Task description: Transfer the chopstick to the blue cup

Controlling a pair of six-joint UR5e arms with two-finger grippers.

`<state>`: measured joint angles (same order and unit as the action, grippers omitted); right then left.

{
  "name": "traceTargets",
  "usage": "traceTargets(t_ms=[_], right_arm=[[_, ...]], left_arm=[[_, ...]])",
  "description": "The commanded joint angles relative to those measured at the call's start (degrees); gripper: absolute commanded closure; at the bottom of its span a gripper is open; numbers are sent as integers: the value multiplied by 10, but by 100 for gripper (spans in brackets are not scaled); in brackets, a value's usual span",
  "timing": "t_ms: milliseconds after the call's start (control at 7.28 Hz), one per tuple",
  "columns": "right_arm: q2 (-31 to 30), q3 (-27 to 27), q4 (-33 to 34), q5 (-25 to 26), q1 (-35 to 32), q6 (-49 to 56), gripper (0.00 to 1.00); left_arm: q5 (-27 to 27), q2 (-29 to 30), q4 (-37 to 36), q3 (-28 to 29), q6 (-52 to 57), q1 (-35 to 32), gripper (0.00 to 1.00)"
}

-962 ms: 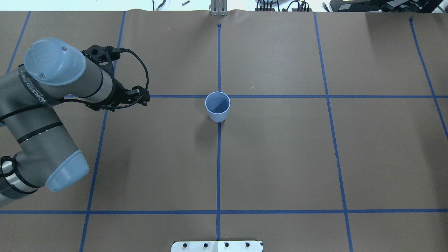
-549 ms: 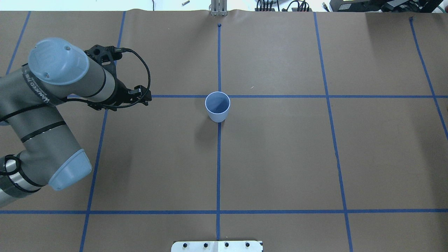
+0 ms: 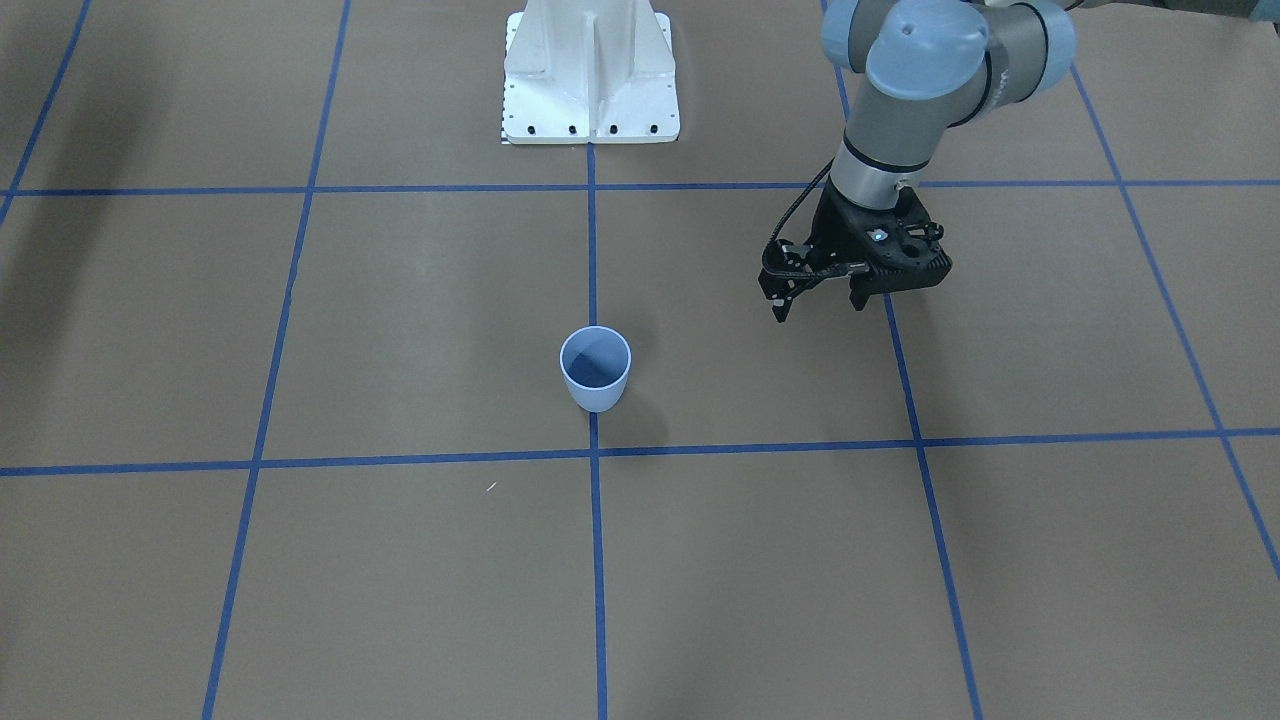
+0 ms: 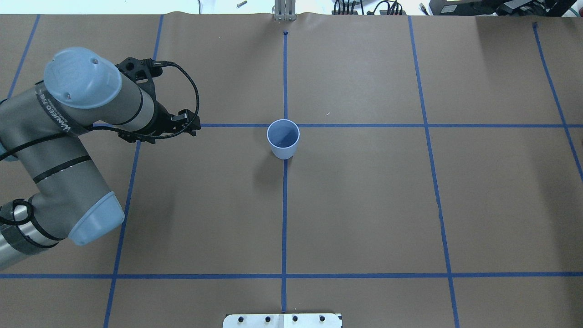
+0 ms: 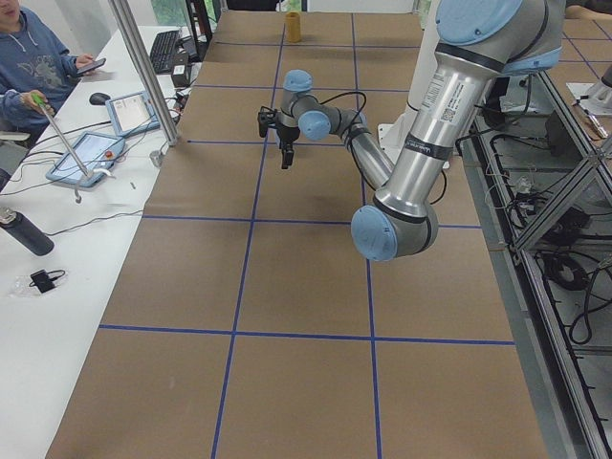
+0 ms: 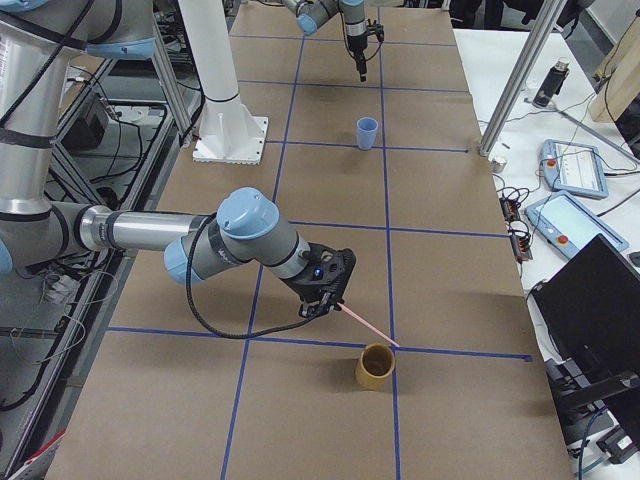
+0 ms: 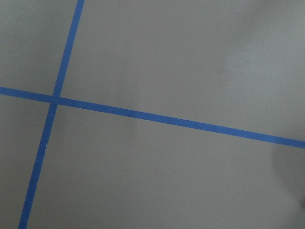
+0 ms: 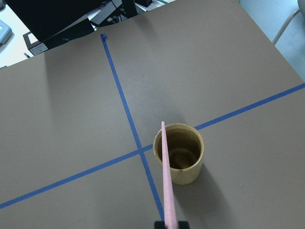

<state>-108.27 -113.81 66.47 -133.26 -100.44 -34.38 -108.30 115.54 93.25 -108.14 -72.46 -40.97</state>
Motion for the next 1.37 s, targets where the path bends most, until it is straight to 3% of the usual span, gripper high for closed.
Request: traceTargets(t_ms=[0,275,549,687,1099,1236], right_arm=[[106,-39,113,-60,43,-89,100],[241,-33,135,-67,154,-267,100],[421,-14,279,-60,243,-348,100],[472,-9,306,-60,307,-363,100],[622,71,302,-30,449,-514,100],[641,84,302,-30,472,-529,100]], left_arm=[[-2,-1,0,-4,4,-1,2],[-2,-1,0,-5,6,-3,2],[-3,-2,0,-5,40,-10,2],[-3,-3,0,-4,44,-15,2],[-2,-7,2,0,54,-23,2],[-2,-8,2,0,54,-24,2]])
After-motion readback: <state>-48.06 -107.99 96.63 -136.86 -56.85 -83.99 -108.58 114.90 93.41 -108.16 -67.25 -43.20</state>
